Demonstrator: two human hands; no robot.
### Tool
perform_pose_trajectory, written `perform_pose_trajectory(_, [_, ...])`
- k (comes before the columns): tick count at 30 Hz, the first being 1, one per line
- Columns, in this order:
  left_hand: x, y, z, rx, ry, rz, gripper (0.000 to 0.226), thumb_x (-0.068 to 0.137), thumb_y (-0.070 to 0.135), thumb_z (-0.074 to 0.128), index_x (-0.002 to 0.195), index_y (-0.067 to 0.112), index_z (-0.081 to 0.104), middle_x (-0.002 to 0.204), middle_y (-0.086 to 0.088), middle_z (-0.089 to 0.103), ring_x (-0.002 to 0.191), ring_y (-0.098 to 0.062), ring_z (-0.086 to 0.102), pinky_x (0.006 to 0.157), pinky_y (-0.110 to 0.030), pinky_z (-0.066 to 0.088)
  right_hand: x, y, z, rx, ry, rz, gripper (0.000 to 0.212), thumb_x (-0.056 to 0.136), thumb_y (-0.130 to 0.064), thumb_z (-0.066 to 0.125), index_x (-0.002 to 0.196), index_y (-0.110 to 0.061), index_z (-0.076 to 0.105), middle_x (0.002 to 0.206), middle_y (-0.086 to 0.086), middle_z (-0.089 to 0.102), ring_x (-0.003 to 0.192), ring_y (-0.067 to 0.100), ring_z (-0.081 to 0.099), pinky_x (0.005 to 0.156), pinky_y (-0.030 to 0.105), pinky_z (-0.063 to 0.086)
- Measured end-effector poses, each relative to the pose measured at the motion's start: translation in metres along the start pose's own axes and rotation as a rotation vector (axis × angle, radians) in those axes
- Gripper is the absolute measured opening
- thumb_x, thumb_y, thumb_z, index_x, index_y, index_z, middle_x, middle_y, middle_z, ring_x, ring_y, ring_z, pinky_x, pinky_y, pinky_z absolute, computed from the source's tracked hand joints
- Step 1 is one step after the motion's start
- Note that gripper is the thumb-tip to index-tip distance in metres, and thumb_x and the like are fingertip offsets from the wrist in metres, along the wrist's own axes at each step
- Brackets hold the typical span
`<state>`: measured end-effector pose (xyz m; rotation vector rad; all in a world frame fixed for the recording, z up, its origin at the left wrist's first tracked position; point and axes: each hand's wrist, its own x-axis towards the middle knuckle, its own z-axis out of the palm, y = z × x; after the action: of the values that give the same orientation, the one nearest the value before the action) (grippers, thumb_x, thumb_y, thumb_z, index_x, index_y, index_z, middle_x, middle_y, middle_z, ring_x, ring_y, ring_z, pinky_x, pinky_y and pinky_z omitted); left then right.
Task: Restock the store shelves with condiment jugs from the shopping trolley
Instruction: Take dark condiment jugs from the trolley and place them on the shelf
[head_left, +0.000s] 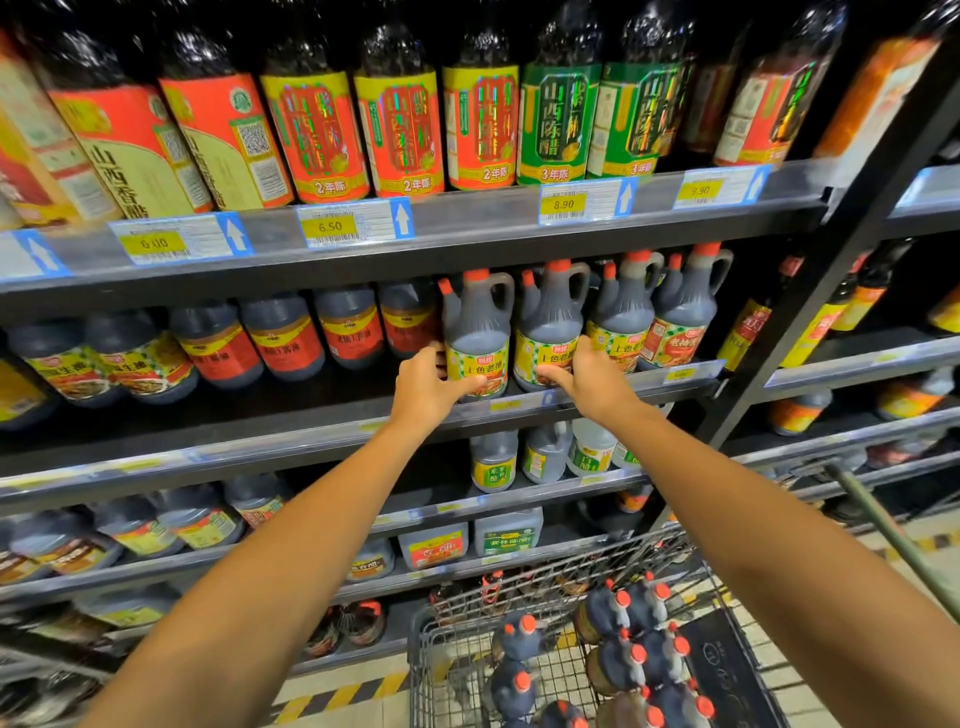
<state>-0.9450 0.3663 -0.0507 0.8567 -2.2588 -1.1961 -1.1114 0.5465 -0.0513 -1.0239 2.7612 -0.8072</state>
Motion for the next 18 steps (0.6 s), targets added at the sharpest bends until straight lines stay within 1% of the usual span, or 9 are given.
perform_pose_trajectory(3, [0.001, 0.004, 0.006, -0.018, -0.024, 0.02, 0.062, 0.073, 0.03, 0.089, 0.123, 0.007, 0.061, 0.119, -0.011, 0.071, 0.108, -0.022, 0.068, 0.093, -0.04, 0.057, 0.001, -0.001, 0.002, -0.011, 0.011, 0.014, 0.06, 0.091, -0.057, 0.061, 0.112, -0.002, 0.045, 0.082, 0.013, 0.058, 0.079, 0.036, 0.061, 0.063, 0.042, 0.047])
perform_pose_trajectory(8, [0.001, 0.002, 0.012, -0.01, -0.033, 0.015, 0.061, 0.076, 0.033, 0.086, 0.125, 0.007, 0.059, 0.123, -0.01, 0.069, 0.113, -0.023, 0.066, 0.096, -0.044, 0.056, 0.0, -0.008, 0.006, -0.039, 0.039, 0.063, 0.069, 0.091, -0.058, 0.06, 0.121, 0.002, 0.045, 0.102, 0.021, 0.064, 0.094, 0.039, 0.063, 0.068, 0.041, 0.046])
perform_pose_trajectory(10, [-0.001, 0.004, 0.011, 0.04, -0.048, 0.012, 0.062, 0.079, 0.038, 0.083, 0.127, 0.009, 0.056, 0.127, -0.01, 0.067, 0.117, -0.026, 0.064, 0.097, -0.044, 0.055, -0.001, -0.009, 0.005, -0.031, 0.045, 0.079, 0.067, 0.089, -0.059, 0.061, 0.115, 0.001, 0.048, 0.098, 0.019, 0.064, 0.093, 0.039, 0.063, 0.067, 0.039, 0.045])
perform_pose_trajectory(12, [-0.007, 0.008, 0.009, 0.102, -0.075, 0.018, 0.068, 0.082, 0.04, 0.08, 0.135, 0.009, 0.05, 0.135, -0.011, 0.061, 0.125, -0.029, 0.058, 0.1, -0.041, 0.051, -0.007, -0.008, 0.002, 0.013, 0.038, 0.082, 0.065, 0.087, -0.06, 0.064, 0.11, 0.0, 0.051, 0.086, 0.012, 0.06, 0.089, 0.037, 0.064, 0.064, 0.037, 0.044])
perform_pose_trajectory(14, [-0.019, 0.009, 0.003, 0.166, -0.062, 0.059, 0.081, 0.085, 0.043, 0.077, 0.148, 0.009, 0.039, 0.149, -0.011, 0.048, 0.137, -0.028, 0.046, 0.107, -0.041, 0.043, -0.02, -0.006, -0.003, 0.101, 0.06, 0.039, 0.068, 0.088, -0.057, 0.066, 0.121, 0.0, 0.05, 0.087, 0.009, 0.061, 0.093, 0.035, 0.064, 0.068, 0.039, 0.048])
perform_pose_trajectory(15, [-0.029, 0.006, -0.002, 0.192, -0.048, 0.092, 0.086, 0.086, 0.043, 0.075, 0.153, 0.011, 0.032, 0.155, -0.01, 0.041, 0.142, -0.027, 0.039, 0.113, -0.041, 0.039, -0.033, -0.002, -0.003, 0.131, 0.088, -0.014, 0.07, 0.09, -0.054, 0.066, 0.133, -0.002, 0.046, 0.101, 0.011, 0.065, 0.105, 0.034, 0.063, 0.077, 0.04, 0.051])
perform_pose_trajectory(16, [-0.043, 0.003, -0.007, 0.212, -0.034, 0.134, 0.085, 0.089, 0.041, 0.073, 0.155, 0.012, 0.028, 0.159, -0.008, 0.035, 0.146, -0.025, 0.034, 0.116, -0.041, 0.034, -0.048, 0.003, -0.002, 0.138, 0.13, -0.081, 0.072, 0.092, -0.051, 0.065, 0.144, -0.007, 0.04, 0.125, 0.012, 0.062, 0.121, 0.031, 0.056, 0.093, 0.041, 0.051])
perform_pose_trajectory(17, [-0.059, -0.004, -0.011, 0.231, -0.02, 0.189, 0.082, 0.091, 0.038, 0.071, 0.156, 0.013, 0.028, 0.16, -0.006, 0.033, 0.147, -0.023, 0.031, 0.119, -0.04, 0.031, -0.066, 0.01, 0.002, 0.119, 0.158, -0.153, 0.073, 0.095, -0.048, 0.063, 0.152, -0.013, 0.032, 0.145, 0.009, 0.05, 0.135, 0.028, 0.046, 0.107, 0.041, 0.044])
perform_pose_trajectory(18, [-0.077, -0.013, -0.014, 0.267, -0.013, 0.248, 0.077, 0.093, 0.035, 0.069, 0.155, 0.014, 0.03, 0.16, -0.004, 0.034, 0.148, -0.022, 0.03, 0.119, -0.037, 0.029, -0.086, 0.016, 0.008, 0.097, 0.151, -0.228, 0.072, 0.098, -0.046, 0.06, 0.155, -0.017, 0.027, 0.156, 0.005, 0.04, 0.143, 0.025, 0.036, 0.115, 0.04, 0.036])
